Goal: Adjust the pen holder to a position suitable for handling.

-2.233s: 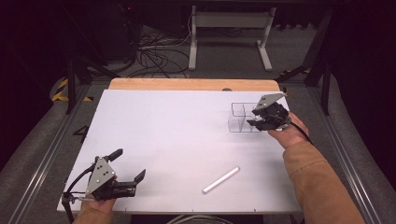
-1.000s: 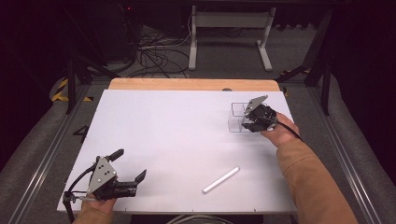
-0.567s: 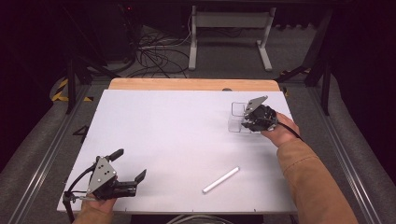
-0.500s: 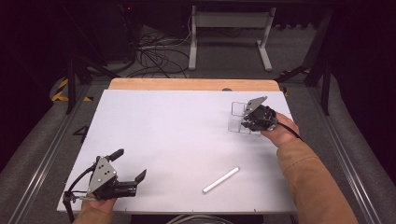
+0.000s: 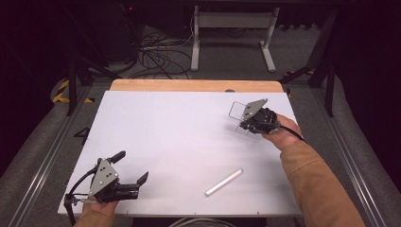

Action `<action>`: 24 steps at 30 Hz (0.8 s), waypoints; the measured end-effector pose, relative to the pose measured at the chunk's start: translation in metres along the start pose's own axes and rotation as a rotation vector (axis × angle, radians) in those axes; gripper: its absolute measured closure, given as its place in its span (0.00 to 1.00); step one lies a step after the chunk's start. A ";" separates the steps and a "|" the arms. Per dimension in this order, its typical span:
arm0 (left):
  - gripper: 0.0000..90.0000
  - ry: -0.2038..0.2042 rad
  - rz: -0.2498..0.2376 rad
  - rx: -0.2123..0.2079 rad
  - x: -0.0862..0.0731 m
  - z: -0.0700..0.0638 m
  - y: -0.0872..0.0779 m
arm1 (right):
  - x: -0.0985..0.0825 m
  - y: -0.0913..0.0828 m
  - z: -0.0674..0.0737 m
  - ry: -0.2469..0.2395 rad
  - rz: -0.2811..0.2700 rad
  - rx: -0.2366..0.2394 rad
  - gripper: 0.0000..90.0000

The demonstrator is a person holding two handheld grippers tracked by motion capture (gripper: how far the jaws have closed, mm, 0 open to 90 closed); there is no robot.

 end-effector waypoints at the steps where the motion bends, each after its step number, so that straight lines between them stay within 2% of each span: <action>1: 0.04 0.001 0.000 0.000 0.000 0.000 0.000 | 0.005 -0.001 0.002 -0.010 -0.006 0.008 0.94; 4: 0.04 0.001 0.000 0.000 0.000 0.000 0.000 | 0.019 -0.003 0.009 -0.042 -0.019 0.038 0.93; 8: 0.04 0.005 -0.001 0.002 0.000 0.001 -0.001 | 0.037 -0.001 0.018 -0.061 -0.043 0.064 0.93; 13: 0.04 -0.001 -0.002 -0.001 0.000 0.001 -0.001 | 0.056 0.004 0.030 -0.095 -0.044 0.109 0.93; 24: 0.04 -0.001 -0.003 -0.003 0.000 0.001 -0.001 | 0.090 0.020 0.052 -0.121 -0.062 0.199 0.93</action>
Point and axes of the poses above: each handheld gripper's, and its own axes: y roughly forward along the jaws, x roughly out of its top, z roughly to its left, the point moved 5 cm from there along y, roughly forward along the jaws, and after that the axes turned 6 degrees about -y, right-handed, at the moved point
